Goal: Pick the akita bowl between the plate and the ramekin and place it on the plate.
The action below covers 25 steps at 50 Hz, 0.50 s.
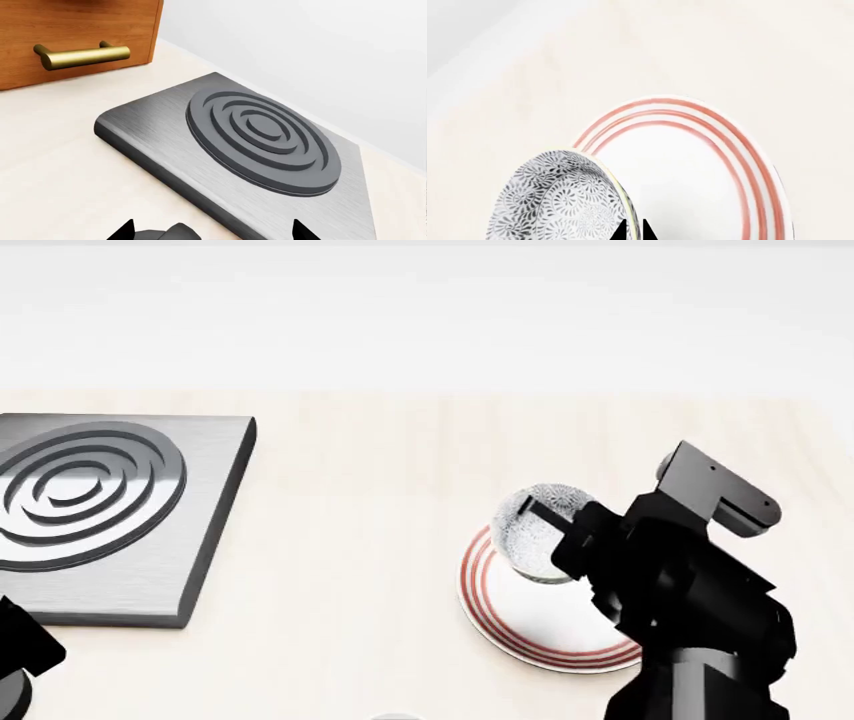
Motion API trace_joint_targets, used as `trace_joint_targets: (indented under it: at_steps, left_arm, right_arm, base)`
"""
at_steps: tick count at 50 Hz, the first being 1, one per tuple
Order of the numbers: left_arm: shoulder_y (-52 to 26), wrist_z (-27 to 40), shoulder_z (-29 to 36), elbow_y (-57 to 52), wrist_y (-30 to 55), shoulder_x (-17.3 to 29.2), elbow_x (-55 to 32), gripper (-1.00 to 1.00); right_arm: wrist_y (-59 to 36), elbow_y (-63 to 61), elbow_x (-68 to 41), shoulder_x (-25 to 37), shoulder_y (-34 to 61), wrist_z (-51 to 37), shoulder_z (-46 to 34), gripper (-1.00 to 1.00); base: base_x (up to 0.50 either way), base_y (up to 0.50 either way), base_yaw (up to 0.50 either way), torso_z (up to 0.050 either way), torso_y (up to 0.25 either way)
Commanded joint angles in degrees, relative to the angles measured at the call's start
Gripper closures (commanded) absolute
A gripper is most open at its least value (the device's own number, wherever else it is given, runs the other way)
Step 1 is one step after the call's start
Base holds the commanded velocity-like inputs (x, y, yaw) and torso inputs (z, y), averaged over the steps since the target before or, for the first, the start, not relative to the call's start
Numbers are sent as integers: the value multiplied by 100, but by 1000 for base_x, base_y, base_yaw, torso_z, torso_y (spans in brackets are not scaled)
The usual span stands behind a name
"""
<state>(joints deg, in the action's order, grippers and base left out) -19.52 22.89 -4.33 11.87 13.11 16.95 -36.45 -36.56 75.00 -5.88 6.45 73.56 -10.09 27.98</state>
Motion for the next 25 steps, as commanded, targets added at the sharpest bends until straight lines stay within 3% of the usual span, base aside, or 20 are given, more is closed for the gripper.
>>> trace_joint_targets:
  at_steps: [1,25]
  left_arm:
    - [35,26,34,46,9,-12,-106,-100]
    - [29,20,54,70,-26,4,-130,-100]
  right_arm:
    - [-115,-3,222,-7,-50,-269,692,100]
    - [606,-3,385,-97,-220,-691,1791,100]
  base:
    - [0,0,0,0,0]
    - [0,0,0,0,0]
